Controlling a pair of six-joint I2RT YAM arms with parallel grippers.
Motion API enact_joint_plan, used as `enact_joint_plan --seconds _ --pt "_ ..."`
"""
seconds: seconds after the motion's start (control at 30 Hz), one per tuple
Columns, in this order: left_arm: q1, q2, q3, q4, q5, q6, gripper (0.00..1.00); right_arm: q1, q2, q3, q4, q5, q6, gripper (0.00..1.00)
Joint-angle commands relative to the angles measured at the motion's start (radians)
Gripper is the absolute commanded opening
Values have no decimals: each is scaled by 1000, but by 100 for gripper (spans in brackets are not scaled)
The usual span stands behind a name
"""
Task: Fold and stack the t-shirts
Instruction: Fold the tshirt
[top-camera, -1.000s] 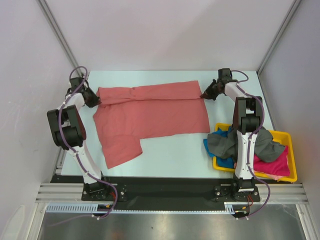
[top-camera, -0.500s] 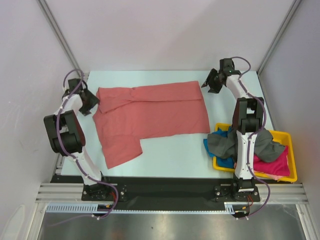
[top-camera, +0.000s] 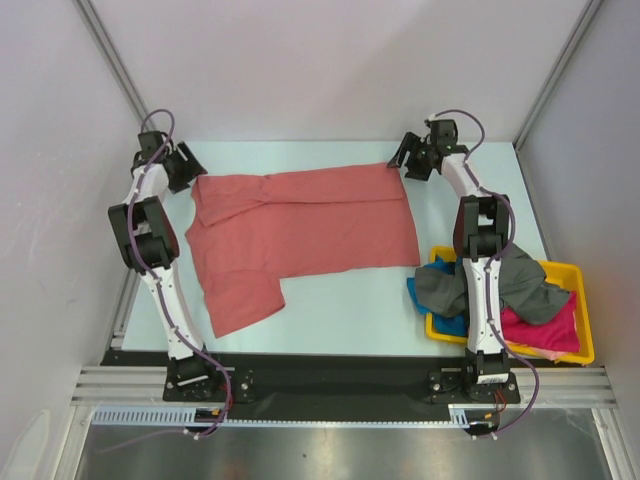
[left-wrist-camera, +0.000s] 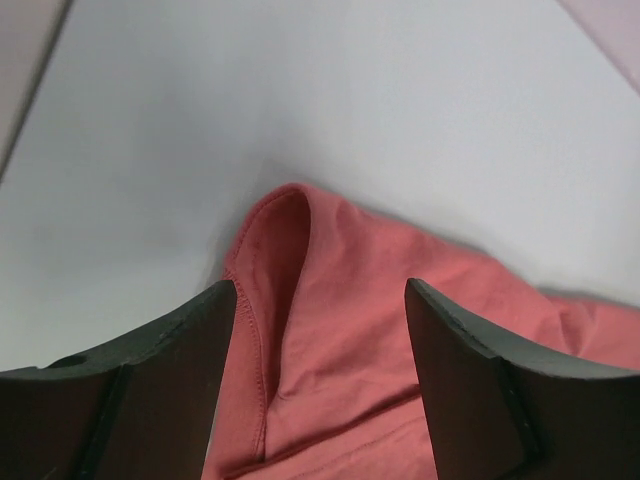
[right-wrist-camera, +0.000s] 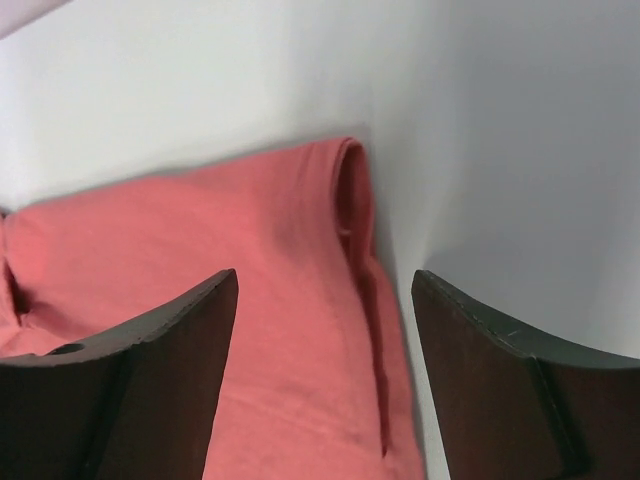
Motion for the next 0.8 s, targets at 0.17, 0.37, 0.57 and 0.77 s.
enact_joint_plan --seconds 0.17,0.37,0.57,0.77 --pt "8 72 92 -24 117 36 74 -22 91 75 113 -52 22 74" --pt "8 98 90 -29 118 22 71 -14 133 81 142 -101 66 65" --pt "11 126 115 -23 123 -13 62 2 150 76 170 -103 111 56" --pt "19 149 118 -15 100 -71 42 -5 157 52 276 -57 215 32"
